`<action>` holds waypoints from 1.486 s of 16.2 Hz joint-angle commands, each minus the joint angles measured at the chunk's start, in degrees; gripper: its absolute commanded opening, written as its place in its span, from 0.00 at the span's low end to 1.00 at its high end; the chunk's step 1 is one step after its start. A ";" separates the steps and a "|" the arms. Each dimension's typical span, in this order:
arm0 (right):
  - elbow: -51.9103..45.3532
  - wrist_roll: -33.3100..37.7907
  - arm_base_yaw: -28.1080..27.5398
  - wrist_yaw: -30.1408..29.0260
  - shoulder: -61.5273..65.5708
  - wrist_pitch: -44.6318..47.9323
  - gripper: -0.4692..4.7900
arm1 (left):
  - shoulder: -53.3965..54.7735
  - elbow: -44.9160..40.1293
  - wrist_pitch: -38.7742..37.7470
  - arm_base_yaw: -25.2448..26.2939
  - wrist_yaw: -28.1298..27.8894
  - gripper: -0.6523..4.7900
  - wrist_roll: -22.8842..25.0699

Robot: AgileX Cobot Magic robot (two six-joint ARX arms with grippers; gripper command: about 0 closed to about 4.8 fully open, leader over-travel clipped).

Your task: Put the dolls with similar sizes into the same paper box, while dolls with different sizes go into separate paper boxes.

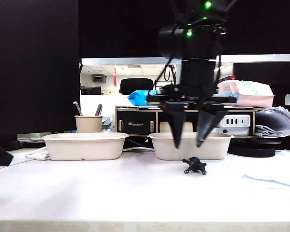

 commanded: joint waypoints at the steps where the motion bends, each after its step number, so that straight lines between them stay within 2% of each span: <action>1: 0.07 4.22 0.07 3.28 -0.02 0.87 0.53 | -0.02 0.28 0.81 -0.20 0.11 0.11 0.09; 3: -0.07 6.10 0.20 5.38 -0.02 -0.55 0.53 | -0.02 0.28 0.81 -1.95 0.11 0.11 0.09; 6: -0.09 8.22 0.24 5.33 0.22 -0.90 0.53 | 0.00 0.28 0.81 -3.61 0.11 0.11 0.09; 10: -0.09 9.51 0.68 2.29 2.69 -3.56 0.53 | -0.07 0.28 0.79 -3.63 0.11 0.11 0.09; 15: -0.09 10.01 2.56 2.97 4.83 -1.90 0.52 | -0.79 0.28 0.79 -3.63 0.13 0.11 0.09; 18: -0.11 10.08 3.13 3.19 6.29 -1.95 0.48 | -0.79 0.28 0.83 -3.63 0.09 0.11 0.09; 19: -0.11 10.08 3.26 3.21 6.47 -1.88 0.44 | -0.79 0.28 0.81 -3.63 0.11 0.11 0.09; 22: -0.11 9.27 3.58 3.21 6.71 -0.98 0.22 | -0.81 0.28 0.79 -3.63 0.11 0.11 0.09; 24: -0.11 8.74 3.56 3.21 6.62 -0.68 0.16 | -0.92 0.28 0.79 -3.61 0.11 0.11 0.09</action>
